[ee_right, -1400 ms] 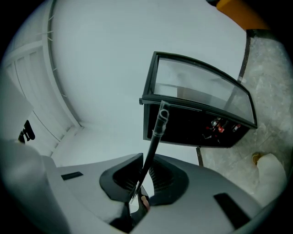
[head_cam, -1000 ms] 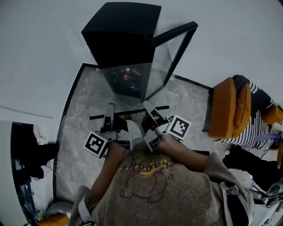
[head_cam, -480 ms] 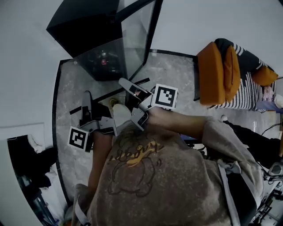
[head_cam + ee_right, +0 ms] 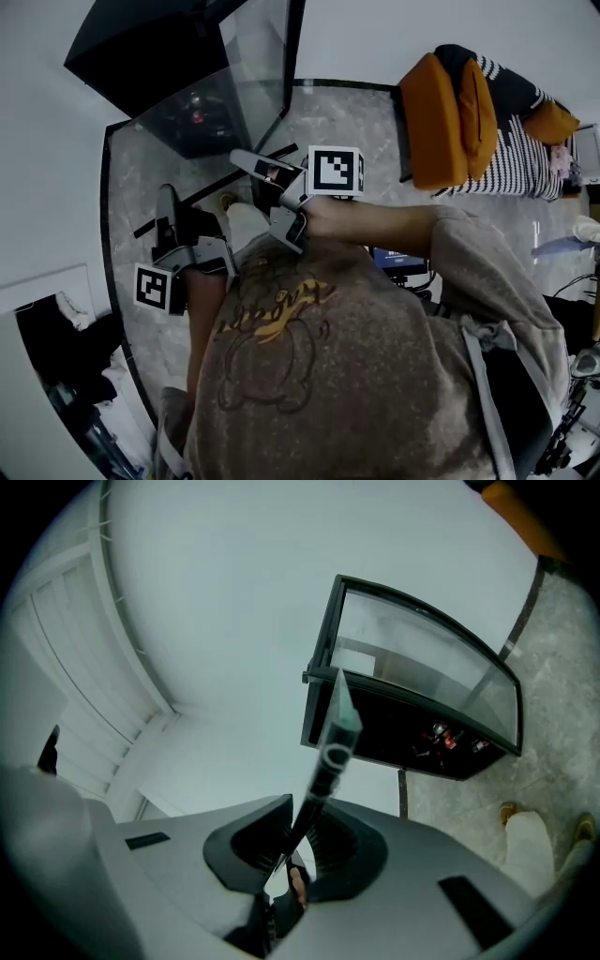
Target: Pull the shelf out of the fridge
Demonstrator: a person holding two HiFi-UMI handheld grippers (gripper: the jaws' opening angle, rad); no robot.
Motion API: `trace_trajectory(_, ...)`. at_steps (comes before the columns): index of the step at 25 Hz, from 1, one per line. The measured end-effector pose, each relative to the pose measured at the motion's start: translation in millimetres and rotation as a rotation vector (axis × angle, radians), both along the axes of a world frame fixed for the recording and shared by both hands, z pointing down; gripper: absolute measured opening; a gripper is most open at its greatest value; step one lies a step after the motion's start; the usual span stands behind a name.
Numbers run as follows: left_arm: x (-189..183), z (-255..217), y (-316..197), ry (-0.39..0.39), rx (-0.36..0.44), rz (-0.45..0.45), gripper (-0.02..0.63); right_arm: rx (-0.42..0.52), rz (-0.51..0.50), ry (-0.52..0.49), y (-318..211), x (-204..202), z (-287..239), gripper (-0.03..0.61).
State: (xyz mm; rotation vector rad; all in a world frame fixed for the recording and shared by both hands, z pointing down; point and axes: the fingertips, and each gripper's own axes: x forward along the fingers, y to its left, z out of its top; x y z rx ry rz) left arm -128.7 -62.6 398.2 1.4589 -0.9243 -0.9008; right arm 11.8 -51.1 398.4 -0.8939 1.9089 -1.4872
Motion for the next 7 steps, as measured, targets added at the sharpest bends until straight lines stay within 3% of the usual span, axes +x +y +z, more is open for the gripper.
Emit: trace_trajectory(7, 0.1, 4.9, 1.7, 0.027, -0.001, -0.01, 0.026, -0.009, -0.011, -0.016, 1.4, 0.0, 3.7, 0.051)
